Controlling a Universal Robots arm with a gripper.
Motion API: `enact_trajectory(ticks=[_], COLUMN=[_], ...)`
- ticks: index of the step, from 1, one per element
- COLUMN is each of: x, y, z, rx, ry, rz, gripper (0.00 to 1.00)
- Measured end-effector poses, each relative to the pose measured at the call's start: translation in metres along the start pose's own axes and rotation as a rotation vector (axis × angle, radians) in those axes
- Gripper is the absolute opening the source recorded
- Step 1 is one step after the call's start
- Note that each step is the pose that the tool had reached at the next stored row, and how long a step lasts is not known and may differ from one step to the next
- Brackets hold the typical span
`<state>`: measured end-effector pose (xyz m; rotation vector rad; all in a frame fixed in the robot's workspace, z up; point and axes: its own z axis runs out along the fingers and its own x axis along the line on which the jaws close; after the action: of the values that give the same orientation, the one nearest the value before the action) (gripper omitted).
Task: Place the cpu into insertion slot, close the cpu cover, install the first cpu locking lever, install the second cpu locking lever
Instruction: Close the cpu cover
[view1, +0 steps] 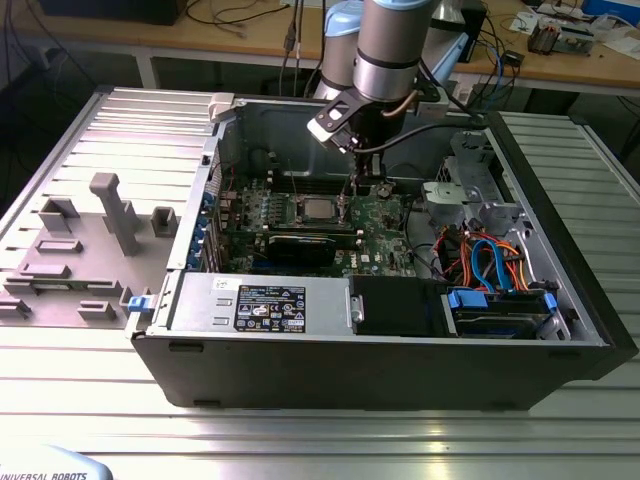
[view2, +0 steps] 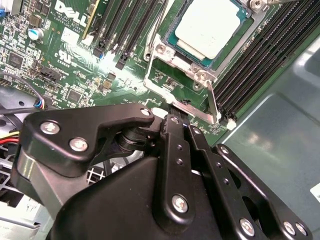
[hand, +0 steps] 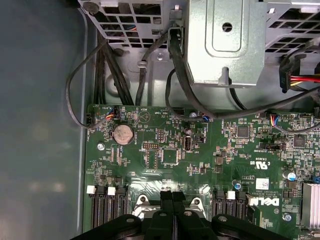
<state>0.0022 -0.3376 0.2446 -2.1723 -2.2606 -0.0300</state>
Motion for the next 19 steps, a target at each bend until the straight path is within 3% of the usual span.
enact_trajectory(ticks=[19], x=[0.0002], y=[-0.0056], z=[-0.0001], rx=[0.0000], ry=[0.0000], rz=[0.000], gripper=[0.11])
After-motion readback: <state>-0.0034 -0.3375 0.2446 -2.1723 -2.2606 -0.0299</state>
